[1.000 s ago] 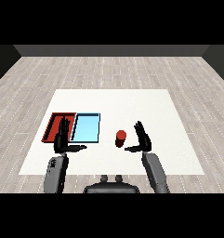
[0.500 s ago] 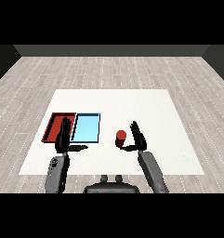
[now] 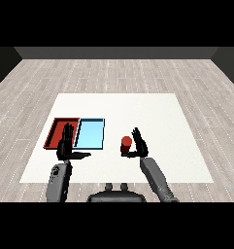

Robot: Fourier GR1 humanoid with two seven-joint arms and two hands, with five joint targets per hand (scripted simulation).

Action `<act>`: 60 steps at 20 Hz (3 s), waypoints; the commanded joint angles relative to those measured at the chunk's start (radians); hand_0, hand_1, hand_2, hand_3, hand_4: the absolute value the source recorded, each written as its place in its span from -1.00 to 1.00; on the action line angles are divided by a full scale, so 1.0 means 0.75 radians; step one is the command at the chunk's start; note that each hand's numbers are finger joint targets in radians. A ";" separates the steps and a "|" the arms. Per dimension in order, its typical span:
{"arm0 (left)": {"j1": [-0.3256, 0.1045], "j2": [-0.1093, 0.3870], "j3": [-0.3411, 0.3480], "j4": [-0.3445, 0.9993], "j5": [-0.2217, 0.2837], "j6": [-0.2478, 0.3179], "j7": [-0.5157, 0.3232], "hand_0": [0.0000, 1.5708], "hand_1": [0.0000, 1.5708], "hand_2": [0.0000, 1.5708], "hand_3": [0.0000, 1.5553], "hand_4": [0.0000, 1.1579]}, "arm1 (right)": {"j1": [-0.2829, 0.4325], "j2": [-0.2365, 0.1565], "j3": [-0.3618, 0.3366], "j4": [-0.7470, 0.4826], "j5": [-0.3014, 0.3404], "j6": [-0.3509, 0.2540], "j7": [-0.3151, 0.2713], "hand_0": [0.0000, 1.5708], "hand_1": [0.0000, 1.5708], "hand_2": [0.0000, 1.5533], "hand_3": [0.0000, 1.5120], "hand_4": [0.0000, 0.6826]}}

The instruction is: Pick the red can and put it in the red box

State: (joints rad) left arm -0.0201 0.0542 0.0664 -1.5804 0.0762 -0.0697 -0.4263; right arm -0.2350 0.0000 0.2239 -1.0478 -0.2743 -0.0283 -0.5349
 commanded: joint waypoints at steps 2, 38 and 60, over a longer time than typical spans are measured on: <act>0.007 -0.017 -0.006 0.012 -0.004 0.011 -0.022 -1.00 -1.00 -1.00 -1.00 -1.00 | 0.014 0.000 0.027 -0.084 -0.027 -0.047 0.081 -1.00 -1.00 -1.00 -1.00 -1.00; 0.042 0.031 0.013 -0.084 0.013 -0.024 0.049 -1.00 -1.00 -1.00 -1.00 -1.00 | -0.212 0.000 0.162 0.134 -0.084 -0.410 0.213 1.00 1.00 0.94 0.93 0.71; -0.045 0.019 -0.002 -0.100 -0.046 0.051 0.111 -1.00 -1.00 -1.00 -1.00 -1.00 | -0.110 -0.036 0.155 -0.122 0.068 -0.473 0.338 1.00 1.00 0.91 0.86 0.73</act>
State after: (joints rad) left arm -0.0362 0.0582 0.0643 -1.5867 0.0454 -0.0528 -0.4189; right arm -0.3616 -0.0085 0.3442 -1.0554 -0.2587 -0.3887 -0.2855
